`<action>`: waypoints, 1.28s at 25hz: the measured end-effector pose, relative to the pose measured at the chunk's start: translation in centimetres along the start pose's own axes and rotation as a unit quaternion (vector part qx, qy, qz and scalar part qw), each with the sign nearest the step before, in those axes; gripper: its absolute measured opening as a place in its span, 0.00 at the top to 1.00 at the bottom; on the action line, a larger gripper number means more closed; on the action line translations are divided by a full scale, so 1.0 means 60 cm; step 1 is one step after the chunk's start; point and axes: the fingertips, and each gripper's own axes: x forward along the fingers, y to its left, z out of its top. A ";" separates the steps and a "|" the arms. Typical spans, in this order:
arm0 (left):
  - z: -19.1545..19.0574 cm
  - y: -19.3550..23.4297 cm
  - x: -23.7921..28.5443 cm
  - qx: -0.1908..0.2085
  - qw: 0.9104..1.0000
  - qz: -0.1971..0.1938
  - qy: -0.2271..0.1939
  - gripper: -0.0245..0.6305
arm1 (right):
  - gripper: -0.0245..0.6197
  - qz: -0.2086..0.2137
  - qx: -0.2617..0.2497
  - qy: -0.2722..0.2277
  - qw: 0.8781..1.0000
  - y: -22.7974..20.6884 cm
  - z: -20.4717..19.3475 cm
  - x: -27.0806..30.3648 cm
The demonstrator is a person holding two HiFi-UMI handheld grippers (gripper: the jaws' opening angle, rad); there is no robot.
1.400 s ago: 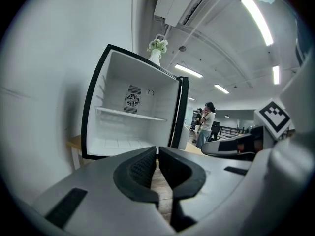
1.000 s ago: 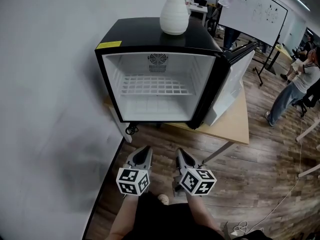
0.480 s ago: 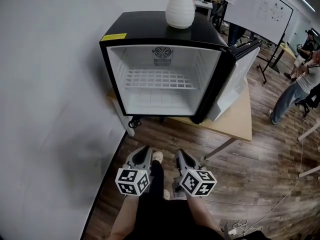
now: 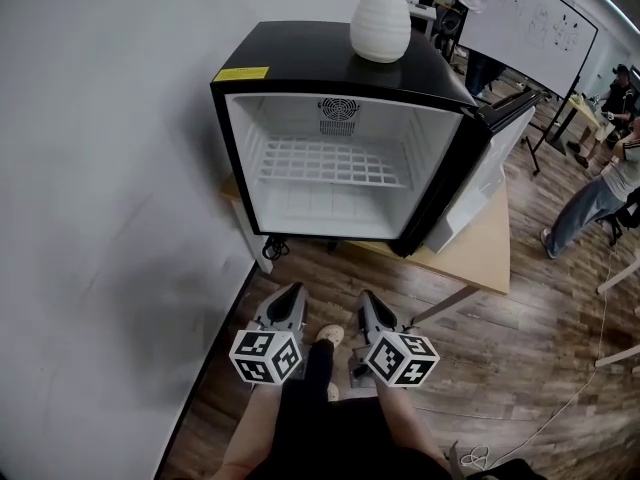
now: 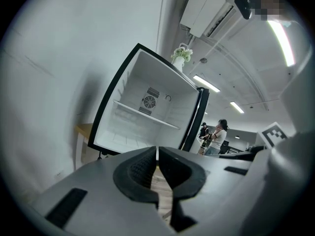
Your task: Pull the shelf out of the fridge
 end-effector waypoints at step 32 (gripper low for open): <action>0.138 0.107 0.218 -0.294 0.952 -0.047 -0.065 0.94 | 0.97 0.076 0.143 -0.045 0.986 -0.039 0.174 0.222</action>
